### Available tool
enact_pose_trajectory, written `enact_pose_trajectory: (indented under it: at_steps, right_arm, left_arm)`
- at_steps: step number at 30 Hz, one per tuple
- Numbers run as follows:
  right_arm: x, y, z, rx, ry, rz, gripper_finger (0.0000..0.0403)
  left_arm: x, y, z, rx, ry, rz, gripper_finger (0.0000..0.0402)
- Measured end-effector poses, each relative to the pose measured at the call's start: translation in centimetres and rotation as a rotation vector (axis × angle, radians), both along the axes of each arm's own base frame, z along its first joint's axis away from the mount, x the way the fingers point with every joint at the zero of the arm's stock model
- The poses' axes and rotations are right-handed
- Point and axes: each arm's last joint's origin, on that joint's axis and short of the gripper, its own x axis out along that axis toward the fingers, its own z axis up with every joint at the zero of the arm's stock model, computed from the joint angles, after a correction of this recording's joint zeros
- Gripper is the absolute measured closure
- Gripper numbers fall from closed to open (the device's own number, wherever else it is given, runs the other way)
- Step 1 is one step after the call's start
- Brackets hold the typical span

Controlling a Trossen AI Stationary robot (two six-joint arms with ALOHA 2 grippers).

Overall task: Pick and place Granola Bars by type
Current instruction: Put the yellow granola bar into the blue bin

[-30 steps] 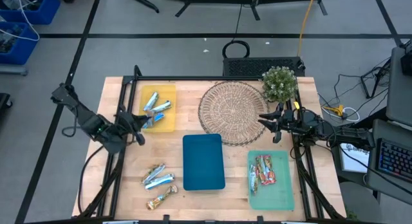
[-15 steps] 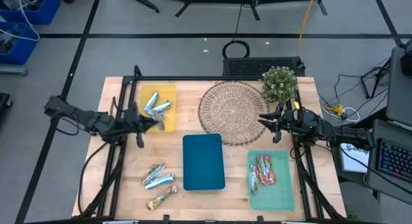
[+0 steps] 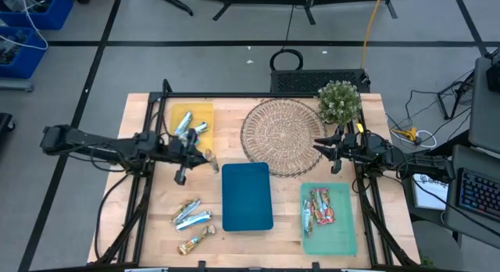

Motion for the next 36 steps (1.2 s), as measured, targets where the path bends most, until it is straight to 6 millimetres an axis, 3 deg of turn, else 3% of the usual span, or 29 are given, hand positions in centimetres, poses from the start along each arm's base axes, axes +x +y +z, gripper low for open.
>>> enact_pose_trajectory:
  at_steps: [10, 19, 24, 36]
  right_arm:
    - [0.0, 0.0, 0.0, 0.0, 0.0, 0.0, 0.0303]
    - [0.0, 0.0, 0.0, 0.0, -0.001, 0.0, 0.0303]
    - [0.0, 0.0, 0.0, 0.0, -0.001, 0.0, 0.0303]
    - [0.0, 0.0, 0.0, 0.0, 0.0, 0.0, 0.0303]
  left_arm:
    - [6.5, -0.4, 0.0, -0.009, 0.235, -0.083, 0.0396]
    - [12.0, -1.7, -1.3, 0.048, 0.487, -0.141, 0.0396]
    - [13.2, -2.2, -1.5, 0.05, 0.514, -0.17, 0.0396]
    - [13.0, -1.6, -2.6, 0.032, 0.642, -0.042, 0.0396]
